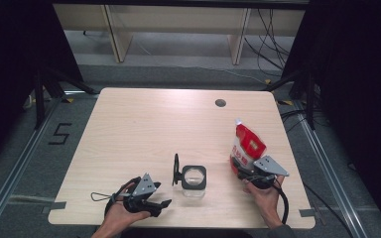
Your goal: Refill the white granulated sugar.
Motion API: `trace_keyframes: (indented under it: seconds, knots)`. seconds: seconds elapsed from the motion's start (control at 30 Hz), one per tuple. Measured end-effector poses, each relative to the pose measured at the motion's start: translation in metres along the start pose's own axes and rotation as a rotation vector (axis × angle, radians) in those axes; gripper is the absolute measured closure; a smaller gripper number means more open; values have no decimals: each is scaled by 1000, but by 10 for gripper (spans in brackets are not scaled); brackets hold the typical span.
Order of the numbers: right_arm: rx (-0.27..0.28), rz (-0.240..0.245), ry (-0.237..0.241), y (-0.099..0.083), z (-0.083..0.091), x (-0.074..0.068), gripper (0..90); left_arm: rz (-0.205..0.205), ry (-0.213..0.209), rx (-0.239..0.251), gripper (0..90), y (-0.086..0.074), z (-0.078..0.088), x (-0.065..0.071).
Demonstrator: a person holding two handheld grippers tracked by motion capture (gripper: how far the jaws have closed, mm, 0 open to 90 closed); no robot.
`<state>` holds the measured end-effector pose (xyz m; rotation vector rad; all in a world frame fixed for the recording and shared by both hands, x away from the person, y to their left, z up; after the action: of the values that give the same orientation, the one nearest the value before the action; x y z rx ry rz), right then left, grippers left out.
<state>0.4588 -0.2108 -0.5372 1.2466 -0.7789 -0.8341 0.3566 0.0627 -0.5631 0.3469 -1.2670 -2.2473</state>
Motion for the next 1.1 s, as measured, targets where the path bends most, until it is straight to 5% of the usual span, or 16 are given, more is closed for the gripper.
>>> trace_keyframes:
  seconds: [0.03, 0.3, 0.37, 0.4, 0.6, 0.67, 0.73, 0.9, 0.93, 0.97, 1.03, 1.1]
  knots:
    - [-1, 36, 6, 1, 0, 1, 400, 7, -2, -2, 305, 0, 0, 0]
    - [-16, 80, -3, 8, 10, -3, 403, -1, 17, 6, 305, 0, 0, -2]
    - [-11, 122, 0, 14, 14, -3, 403, 17, 16, 19, 305, 1, -1, -1]
    - [-5, 101, -10, 16, 17, -6, 403, 0, 20, 6, 305, 0, 0, -2]
    - [9, 203, -3, 29, 30, -7, 403, 1, 13, 30, 305, 3, -1, -1]
    - [15, 275, -1, 33, 35, -8, 403, -9, 13, 22, 305, 2, 0, -2]
    - [11, 285, 2, 35, 40, -11, 403, -24, 14, 5, 305, 1, 1, -4]
    - [9, 388, -16, 40, 51, -13, 403, 8, 18, 12, 305, 1, 1, -3]
    - [0, 395, -13, 40, 53, -16, 404, -25, 20, 6, 305, 1, 1, -6]
    - [3, 416, -12, 41, 56, -17, 403, 6, 23, 11, 305, 0, 1, -4]
    - [2, 455, -9, 43, 60, -20, 404, -9, 25, 0, 305, -1, 1, -5]
    - [-4, 496, -3, 43, 63, -25, 404, 21, 14, 18, 304, 1, 0, -1]
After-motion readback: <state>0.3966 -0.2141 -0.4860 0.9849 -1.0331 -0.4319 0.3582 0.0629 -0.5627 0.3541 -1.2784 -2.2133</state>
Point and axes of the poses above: each handheld gripper's, and its own axes: z roughly backward along the jaws, y roughly out of its top, x roughly to its right, the point moved 10 cm from there along -z, roughly forward along the jaws, and after that the axes turned 7 degrees about x, right-handed, at the moved point
